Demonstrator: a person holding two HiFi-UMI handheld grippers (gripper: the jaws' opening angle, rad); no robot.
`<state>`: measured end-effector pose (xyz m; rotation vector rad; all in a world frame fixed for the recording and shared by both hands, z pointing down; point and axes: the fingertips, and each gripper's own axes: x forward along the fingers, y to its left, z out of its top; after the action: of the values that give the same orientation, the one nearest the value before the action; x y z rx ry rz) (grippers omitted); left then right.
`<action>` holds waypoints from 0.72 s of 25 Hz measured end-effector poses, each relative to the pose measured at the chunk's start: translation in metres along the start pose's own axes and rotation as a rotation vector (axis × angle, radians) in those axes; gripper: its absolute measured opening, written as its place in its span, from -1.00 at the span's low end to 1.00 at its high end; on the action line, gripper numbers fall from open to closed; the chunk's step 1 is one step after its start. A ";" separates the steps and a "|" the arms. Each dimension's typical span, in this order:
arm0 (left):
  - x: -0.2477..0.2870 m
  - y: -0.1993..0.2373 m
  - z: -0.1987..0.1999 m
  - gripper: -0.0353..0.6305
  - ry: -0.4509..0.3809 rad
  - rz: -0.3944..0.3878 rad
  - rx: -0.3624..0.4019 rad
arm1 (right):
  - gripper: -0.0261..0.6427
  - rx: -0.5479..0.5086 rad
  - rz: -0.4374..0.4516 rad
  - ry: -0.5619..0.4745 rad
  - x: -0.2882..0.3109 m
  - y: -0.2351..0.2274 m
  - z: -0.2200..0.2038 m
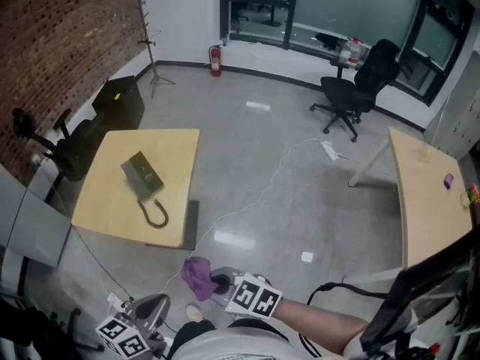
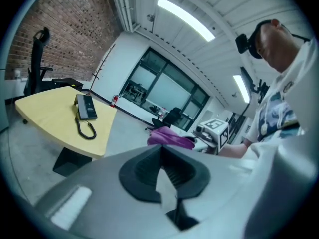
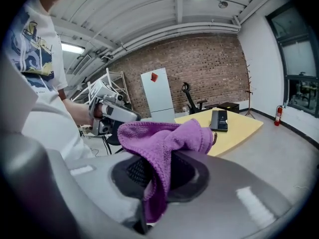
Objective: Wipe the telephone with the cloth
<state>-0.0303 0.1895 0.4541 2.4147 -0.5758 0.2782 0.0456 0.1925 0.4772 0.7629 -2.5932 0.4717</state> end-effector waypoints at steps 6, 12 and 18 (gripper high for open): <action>-0.009 -0.007 0.002 -0.88 -0.006 -0.067 0.037 | -0.79 -0.022 -0.052 -0.004 -0.004 0.022 0.002; -0.045 -0.008 0.001 -0.88 0.017 -0.115 0.081 | -0.79 -0.030 -0.095 -0.031 0.011 0.053 0.026; -0.081 0.002 -0.012 -0.88 0.008 -0.145 0.052 | -0.79 -0.034 -0.093 -0.017 0.038 0.092 0.033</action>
<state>-0.1035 0.2229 0.4378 2.4893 -0.3926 0.2434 -0.0452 0.2353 0.4469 0.8754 -2.5612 0.3944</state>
